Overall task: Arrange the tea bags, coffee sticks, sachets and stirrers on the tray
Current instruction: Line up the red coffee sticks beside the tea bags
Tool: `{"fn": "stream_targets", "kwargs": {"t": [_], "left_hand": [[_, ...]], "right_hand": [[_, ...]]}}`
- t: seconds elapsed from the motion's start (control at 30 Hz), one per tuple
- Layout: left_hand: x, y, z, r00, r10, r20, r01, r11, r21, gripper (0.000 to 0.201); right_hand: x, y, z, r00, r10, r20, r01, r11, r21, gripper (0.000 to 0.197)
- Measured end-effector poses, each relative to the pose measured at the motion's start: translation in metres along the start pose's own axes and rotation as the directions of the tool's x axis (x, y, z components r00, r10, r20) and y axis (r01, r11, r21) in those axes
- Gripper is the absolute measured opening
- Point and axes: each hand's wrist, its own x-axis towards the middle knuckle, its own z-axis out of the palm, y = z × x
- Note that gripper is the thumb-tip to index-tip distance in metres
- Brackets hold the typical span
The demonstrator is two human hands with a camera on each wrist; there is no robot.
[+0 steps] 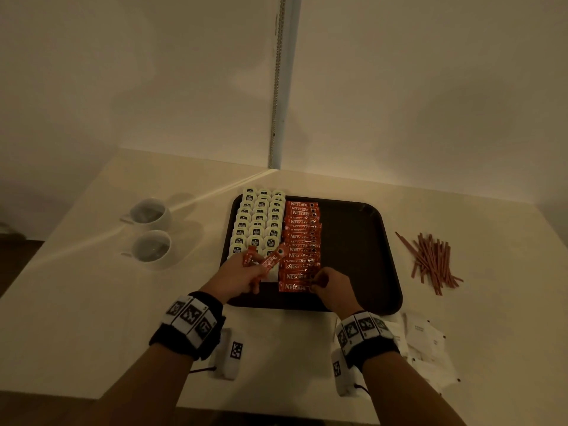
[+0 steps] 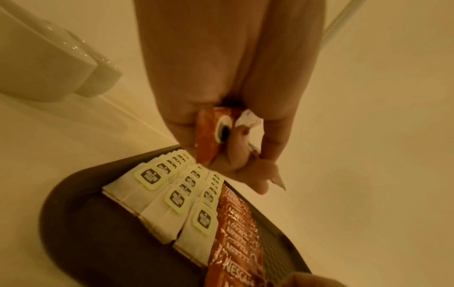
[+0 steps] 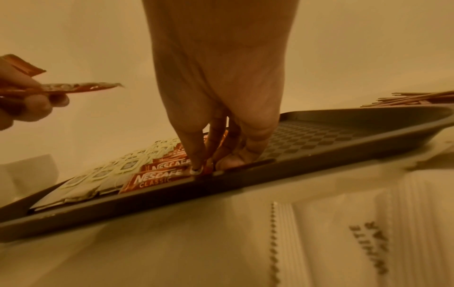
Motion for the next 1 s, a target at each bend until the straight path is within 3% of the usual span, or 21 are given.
{"fn": "stream_targets", "kwargs": {"t": [0.13, 0.2, 0.33, 0.4, 0.5, 0.63, 0.83, 1.0], "left_hand": [[0.0, 0.005, -0.002, 0.993, 0.062, -0.096, -0.061, 0.998, 0.022, 0.008], [0.001, 0.008, -0.003, 0.981, 0.116, -0.152, -0.112, 0.993, 0.035, 0.007], [0.001, 0.02, -0.002, 0.954, 0.237, -0.182, -0.22, 0.969, 0.11, 0.012], [0.001, 0.027, -0.001, 0.937, 0.294, -0.188, -0.269, 0.952, 0.147, 0.011], [-0.002, 0.039, -0.003, 0.908, 0.365, -0.207, -0.343, 0.93, 0.134, 0.015], [-0.005, 0.046, -0.005, 0.9, 0.363, -0.24, -0.364, 0.93, 0.044, 0.01], [-0.006, 0.048, -0.005, 0.869, 0.386, -0.311, -0.386, 0.92, 0.064, 0.012], [-0.004, 0.042, -0.003, 0.846, 0.395, -0.359, -0.404, 0.913, 0.053, 0.017]], "right_hand": [[-0.002, -0.002, -0.003, 1.0, 0.007, -0.016, -0.007, 1.0, -0.022, 0.019], [-0.007, -0.014, -0.01, 0.999, -0.014, -0.045, 0.019, 0.993, 0.112, 0.015], [-0.022, -0.059, -0.033, 0.982, -0.187, 0.022, 0.141, 0.81, 0.569, 0.019], [-0.025, -0.077, -0.039, 0.951, -0.309, 0.026, 0.23, 0.758, 0.61, 0.021], [-0.028, -0.09, -0.046, 0.937, -0.348, -0.021, 0.286, 0.73, 0.621, 0.015], [-0.03, -0.09, -0.055, 0.952, -0.304, 0.013, 0.179, 0.593, 0.785, 0.014], [-0.03, -0.093, -0.063, 0.916, -0.396, -0.065, 0.338, 0.674, 0.657, 0.016], [-0.025, -0.09, -0.067, 0.918, -0.391, -0.068, 0.359, 0.743, 0.566, 0.02]]}}
